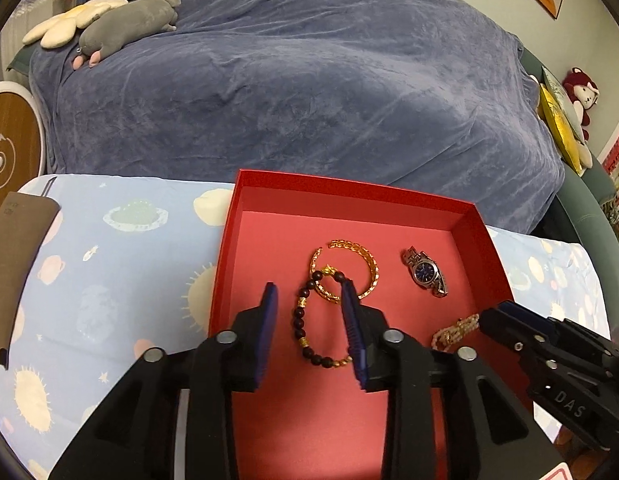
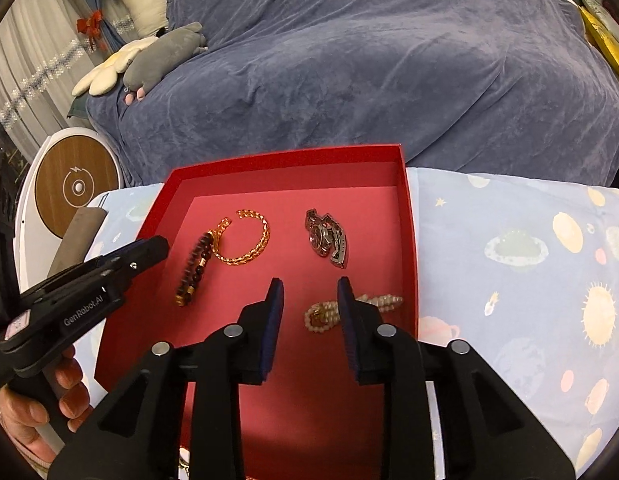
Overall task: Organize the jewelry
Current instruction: 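Carry both held pieces into the red box and open both grippers, then move both tools back over the remaining jewelry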
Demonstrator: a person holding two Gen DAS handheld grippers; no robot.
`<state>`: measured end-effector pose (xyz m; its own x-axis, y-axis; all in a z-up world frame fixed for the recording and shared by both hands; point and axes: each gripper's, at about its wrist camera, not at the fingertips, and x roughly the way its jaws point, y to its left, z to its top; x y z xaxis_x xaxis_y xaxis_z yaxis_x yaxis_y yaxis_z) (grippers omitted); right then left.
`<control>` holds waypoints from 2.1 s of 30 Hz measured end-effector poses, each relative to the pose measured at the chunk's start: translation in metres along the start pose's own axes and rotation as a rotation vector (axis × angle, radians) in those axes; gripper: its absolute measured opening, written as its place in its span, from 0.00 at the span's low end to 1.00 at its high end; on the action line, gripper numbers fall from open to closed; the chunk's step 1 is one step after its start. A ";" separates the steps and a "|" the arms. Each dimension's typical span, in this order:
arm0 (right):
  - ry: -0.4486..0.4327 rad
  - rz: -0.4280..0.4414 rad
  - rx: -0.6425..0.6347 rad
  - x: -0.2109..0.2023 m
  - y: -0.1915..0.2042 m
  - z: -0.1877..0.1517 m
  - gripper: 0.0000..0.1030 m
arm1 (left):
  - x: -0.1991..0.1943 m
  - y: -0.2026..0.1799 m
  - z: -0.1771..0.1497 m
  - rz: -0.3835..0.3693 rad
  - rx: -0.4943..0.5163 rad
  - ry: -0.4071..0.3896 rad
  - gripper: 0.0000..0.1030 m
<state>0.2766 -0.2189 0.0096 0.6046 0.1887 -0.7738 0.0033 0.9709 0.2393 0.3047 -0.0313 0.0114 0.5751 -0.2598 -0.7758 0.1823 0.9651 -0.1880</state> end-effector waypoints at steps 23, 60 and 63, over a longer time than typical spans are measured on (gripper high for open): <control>-0.040 -0.002 -0.068 -0.119 0.022 -0.098 0.45 | -0.129 0.009 -0.095 0.098 0.060 -0.107 0.61; 0.117 0.071 -0.144 -0.027 0.070 -0.130 0.45 | -0.115 0.044 -0.189 0.040 0.109 0.096 0.61; 0.136 0.073 -0.162 -0.013 0.075 -0.129 0.45 | -0.114 0.051 -0.189 0.030 0.091 0.106 0.61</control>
<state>0.1665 -0.1294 -0.0378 0.4853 0.2670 -0.8326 -0.1713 0.9628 0.2089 0.0977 0.0543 -0.0237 0.4945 -0.2211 -0.8406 0.2402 0.9642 -0.1124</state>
